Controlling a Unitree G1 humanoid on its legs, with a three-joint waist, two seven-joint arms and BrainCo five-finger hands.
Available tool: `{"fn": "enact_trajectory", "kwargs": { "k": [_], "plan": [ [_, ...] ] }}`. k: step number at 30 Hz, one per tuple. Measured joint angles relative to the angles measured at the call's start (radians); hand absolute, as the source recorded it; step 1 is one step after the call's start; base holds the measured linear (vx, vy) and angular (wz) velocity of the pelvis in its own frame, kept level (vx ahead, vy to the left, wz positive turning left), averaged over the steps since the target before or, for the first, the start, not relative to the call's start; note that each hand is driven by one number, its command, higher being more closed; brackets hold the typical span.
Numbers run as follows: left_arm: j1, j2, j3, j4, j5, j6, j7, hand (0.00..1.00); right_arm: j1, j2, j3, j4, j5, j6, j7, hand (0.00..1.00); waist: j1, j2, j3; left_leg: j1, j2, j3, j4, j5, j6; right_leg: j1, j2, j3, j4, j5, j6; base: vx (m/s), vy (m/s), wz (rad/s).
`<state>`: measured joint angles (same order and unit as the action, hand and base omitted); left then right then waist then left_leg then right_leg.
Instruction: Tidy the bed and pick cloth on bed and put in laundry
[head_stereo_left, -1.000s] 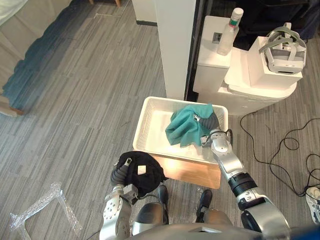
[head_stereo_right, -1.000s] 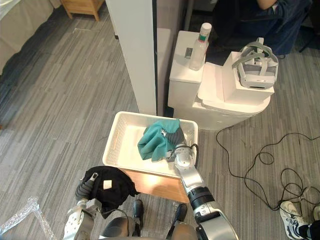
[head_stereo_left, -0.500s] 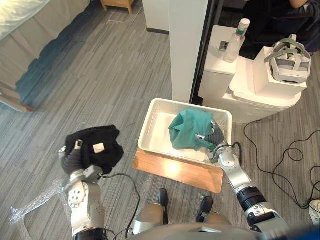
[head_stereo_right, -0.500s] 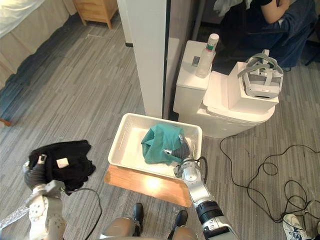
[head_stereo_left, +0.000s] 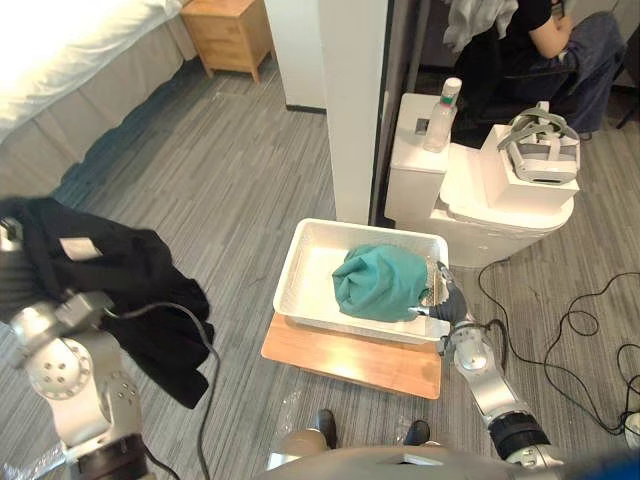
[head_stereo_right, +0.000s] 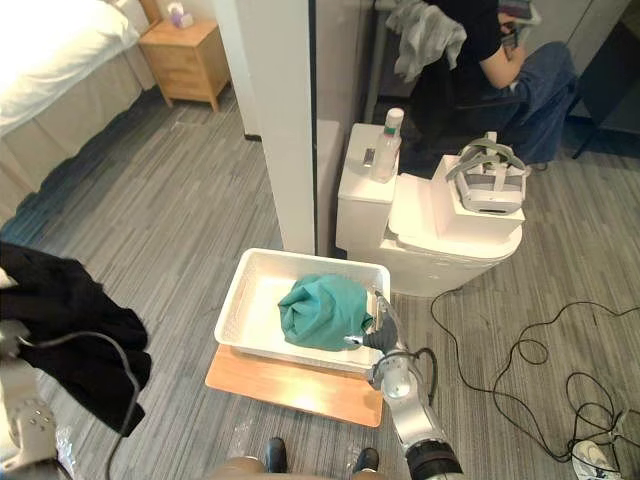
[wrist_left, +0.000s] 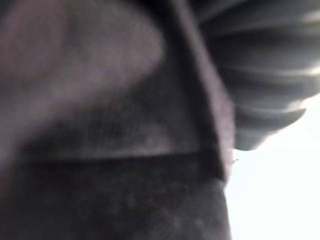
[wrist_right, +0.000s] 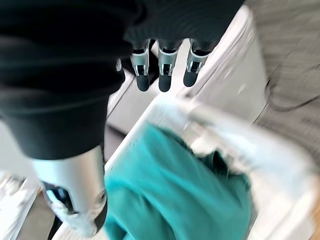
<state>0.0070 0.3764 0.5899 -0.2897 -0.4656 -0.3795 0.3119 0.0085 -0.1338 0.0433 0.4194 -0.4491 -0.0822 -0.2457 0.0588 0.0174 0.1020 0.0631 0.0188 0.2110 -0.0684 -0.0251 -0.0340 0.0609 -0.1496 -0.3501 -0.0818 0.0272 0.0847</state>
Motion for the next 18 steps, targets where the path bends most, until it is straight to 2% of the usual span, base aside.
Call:
{"fn": "enact_trajectory", "kwargs": {
  "k": [1, 2, 3, 4, 5, 8, 11, 12, 14, 15, 16, 17, 18],
  "plan": [
    [-0.023, -0.001, -0.04, -0.002, 0.022, -0.035, 0.007, 1.0, 0.031, 0.004, -0.03, -0.021, -0.008, -0.001, -0.014, 0.0, -0.014, 0.002, -0.01, 0.006, 0.001, 0.011, -0.001, -0.001, -0.001, 0.0, 0.002, 0.016, -0.001, 0.0, 0.0, -0.02, -0.009, -0.21],
    [-0.029, -0.005, -0.053, -0.002, 0.036, -0.037, 0.012, 1.0, 0.037, 0.007, -0.039, -0.021, -0.008, 0.001, -0.021, 0.0, -0.015, 0.004, -0.012, 0.008, 0.001, 0.016, -0.002, -0.001, -0.001, 0.0, 0.003, 0.02, -0.002, 0.002, 0.0, -0.03, -0.018, -0.38],
    [-0.032, -0.016, -0.08, -0.001, 0.097, -0.023, 0.019, 1.0, 0.04, 0.009, -0.059, -0.021, -0.011, 0.007, -0.03, 0.0, -0.021, 0.003, -0.013, 0.016, 0.005, 0.035, -0.002, -0.004, -0.004, -0.001, 0.007, 0.036, -0.009, 0.01, -0.002, -0.02, -0.012, -0.33],
    [-0.032, -0.018, -0.084, 0.0, 0.11, -0.016, 0.02, 1.0, 0.039, 0.009, -0.065, -0.021, -0.013, 0.008, -0.032, 0.0, -0.022, 0.003, -0.013, 0.019, 0.006, 0.041, -0.003, -0.005, -0.005, -0.001, 0.008, 0.038, -0.012, 0.012, -0.004, -0.05, -0.034, -0.44],
    [-0.032, -0.02, -0.088, 0.002, 0.14, -0.009, 0.024, 1.0, 0.039, 0.009, -0.089, -0.021, -0.018, 0.01, -0.039, 0.0, -0.041, 0.002, -0.013, 0.024, 0.01, 0.054, -0.003, -0.007, -0.008, -0.002, 0.013, 0.054, -0.012, 0.014, -0.006, -0.04, -0.033, -0.3],
    [-0.049, -0.02, -0.086, 0.003, 0.141, -0.008, 0.044, 1.0, 0.054, 0.007, -0.158, -0.021, -0.016, 0.016, -0.068, 0.0, -0.061, 0.001, -0.014, 0.027, 0.018, 0.074, -0.003, -0.01, -0.009, -0.008, 0.022, 0.072, -0.012, 0.017, -0.011, -0.04, -0.038, -0.21],
    [-0.092, -0.009, -0.088, 0.033, 0.137, -0.008, 0.044, 1.0, 0.085, 0.007, -0.191, -0.021, -0.011, 0.026, -0.076, 0.0, -0.067, 0.0, -0.015, 0.028, 0.025, 0.087, -0.003, -0.01, -0.009, -0.013, 0.031, 0.089, -0.012, 0.019, -0.014, -0.04, -0.044, -0.17],
    [-0.17, 0.029, -0.154, 0.137, 0.131, -0.029, 0.065, 1.0, 0.108, 0.007, -0.184, -0.024, -0.004, 0.03, -0.079, 0.0, -0.068, -0.004, -0.02, 0.028, 0.033, 0.104, 0.001, -0.013, -0.014, -0.019, 0.039, 0.111, -0.014, 0.023, -0.019, -0.05, -0.048, -0.23],
    [-0.207, 0.062, -0.211, 0.224, 0.132, -0.026, 0.067, 1.0, 0.12, 0.012, -0.173, -0.034, -0.001, 0.031, -0.079, 0.0, -0.07, -0.004, -0.02, 0.035, 0.037, 0.117, 0.002, -0.014, -0.016, -0.02, 0.044, 0.125, -0.014, 0.025, -0.022, -0.06, -0.049, -0.34],
    [-0.247, 0.085, -0.282, 0.312, 0.157, 0.035, 0.052, 1.0, 0.134, 0.016, -0.167, -0.039, 0.006, 0.032, -0.077, 0.0, -0.078, 0.0, -0.022, 0.041, 0.041, 0.141, 0.003, -0.017, -0.021, -0.028, 0.049, 0.145, -0.014, 0.03, -0.028, -0.07, -0.04, -0.4],
    [-0.256, 0.086, -0.296, 0.322, 0.167, 0.052, 0.049, 1.0, 0.137, 0.016, -0.165, -0.039, 0.008, 0.032, -0.077, 0.0, -0.082, 0.0, -0.023, 0.04, 0.041, 0.145, 0.003, -0.017, -0.021, -0.032, 0.05, 0.15, -0.014, 0.032, -0.029, -0.08, -0.041, -0.52],
    [-0.269, 0.086, -0.33, 0.323, 0.185, 0.073, 0.045, 1.0, 0.146, 0.016, -0.158, -0.039, 0.019, 0.032, -0.076, 0.0, -0.1, -0.002, -0.025, 0.033, 0.042, 0.161, 0.003, -0.017, -0.021, -0.047, 0.052, 0.166, -0.014, 0.038, -0.03, -0.05, -0.026, -0.36],
    [-0.27, 0.086, -0.369, 0.315, 0.188, 0.072, 0.043, 1.0, 0.16, 0.018, -0.156, -0.037, 0.041, 0.032, -0.076, 0.0, -0.123, -0.002, -0.025, 0.031, 0.042, 0.168, 0.003, -0.017, -0.021, -0.055, 0.053, 0.176, -0.014, 0.041, -0.029, -0.04, -0.024, -0.31]
  ]
}}
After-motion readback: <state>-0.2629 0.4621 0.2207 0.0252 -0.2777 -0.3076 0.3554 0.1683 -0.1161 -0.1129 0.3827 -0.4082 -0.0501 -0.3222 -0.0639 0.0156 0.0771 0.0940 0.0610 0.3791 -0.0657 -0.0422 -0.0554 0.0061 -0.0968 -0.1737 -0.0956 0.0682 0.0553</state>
